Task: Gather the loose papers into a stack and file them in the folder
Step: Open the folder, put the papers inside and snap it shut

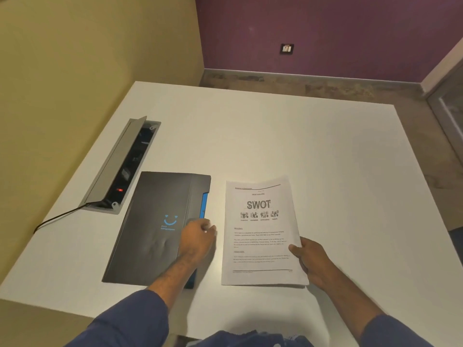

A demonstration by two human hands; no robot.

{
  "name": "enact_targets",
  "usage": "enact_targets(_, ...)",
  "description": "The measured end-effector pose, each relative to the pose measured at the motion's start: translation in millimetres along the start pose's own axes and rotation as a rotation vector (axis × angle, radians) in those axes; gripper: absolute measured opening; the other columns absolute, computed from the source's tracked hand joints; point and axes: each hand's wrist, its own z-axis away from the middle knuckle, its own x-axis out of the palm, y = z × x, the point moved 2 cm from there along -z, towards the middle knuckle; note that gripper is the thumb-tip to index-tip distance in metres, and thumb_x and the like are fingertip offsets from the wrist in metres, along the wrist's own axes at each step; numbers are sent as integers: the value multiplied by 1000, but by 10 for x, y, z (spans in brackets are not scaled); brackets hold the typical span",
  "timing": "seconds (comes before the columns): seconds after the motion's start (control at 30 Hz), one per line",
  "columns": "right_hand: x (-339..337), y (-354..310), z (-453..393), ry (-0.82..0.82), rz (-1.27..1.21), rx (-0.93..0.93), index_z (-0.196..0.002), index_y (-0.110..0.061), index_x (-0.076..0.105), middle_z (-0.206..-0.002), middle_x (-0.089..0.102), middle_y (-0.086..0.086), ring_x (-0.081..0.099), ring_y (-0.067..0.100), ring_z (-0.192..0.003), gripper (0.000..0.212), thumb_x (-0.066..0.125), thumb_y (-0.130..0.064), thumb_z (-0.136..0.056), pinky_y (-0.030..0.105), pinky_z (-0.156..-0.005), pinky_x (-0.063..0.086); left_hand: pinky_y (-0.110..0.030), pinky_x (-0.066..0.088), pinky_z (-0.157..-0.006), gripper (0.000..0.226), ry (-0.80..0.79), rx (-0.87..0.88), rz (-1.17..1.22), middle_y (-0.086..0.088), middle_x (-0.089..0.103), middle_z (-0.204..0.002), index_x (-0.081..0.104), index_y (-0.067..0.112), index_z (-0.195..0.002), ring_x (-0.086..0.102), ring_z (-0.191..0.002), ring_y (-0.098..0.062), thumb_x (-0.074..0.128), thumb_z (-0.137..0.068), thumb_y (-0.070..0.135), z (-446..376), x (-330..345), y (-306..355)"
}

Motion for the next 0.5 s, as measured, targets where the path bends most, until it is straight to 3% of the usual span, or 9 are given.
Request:
enact_targets(0.03,-2,8,-7,8,12,-10,-117,-1,66,-113,71,17,67,36,-105,27,56,3,-92,53,-98,50,-21,48,-63,9,75,33,-102,-2,67,-91,65,21,-80,63,-78,-16,72,-87,20,-8,-59,-30)
enact_targets(0.07,-1,16,-10,13,21,-19,-116,-1,66,-112,71,17,67,36,-105,27,57,3,-92,52,-98,50,-22,51,-67,16,126,36,-202,-5,67,-99,67,16,-95,63,-86,-17,76,-84,23,-14,-107,-63)
enact_targets(0.13,5,33,-7,23,32,-32,-116,-2,67,-111,71,16,67,35,-104,27,57,3,-91,50,-97,51,-31,54,-82,51,125,-34,-363,-9,61,-117,60,10,-118,60,-103,-22,81,-78,35,-61,-141,-170)
enact_targets(0.2,15,54,-4,35,28,-35,-117,-1,66,-112,71,16,67,35,-104,27,57,3,-92,48,-97,51,-35,51,-93,66,88,-55,-437,-11,56,-125,55,7,-126,55,-114,-26,82,-76,41,-90,-160,-225)
enact_targets(0.4,47,123,2,49,6,-27,-119,-1,65,-113,70,16,67,32,-100,29,56,3,-92,40,-93,51,-45,58,-89,54,68,-120,-210,-8,62,-115,61,8,-117,62,-105,-27,87,-73,26,-202,-98,-284)
enact_targets(0.5,55,138,16,62,7,-27,-120,0,64,-116,70,16,66,35,-108,30,56,3,-92,44,-97,50,-40,60,-80,39,84,-62,-172,-5,63,-107,63,14,-107,63,-93,-22,85,-76,23,-194,-91,-318)
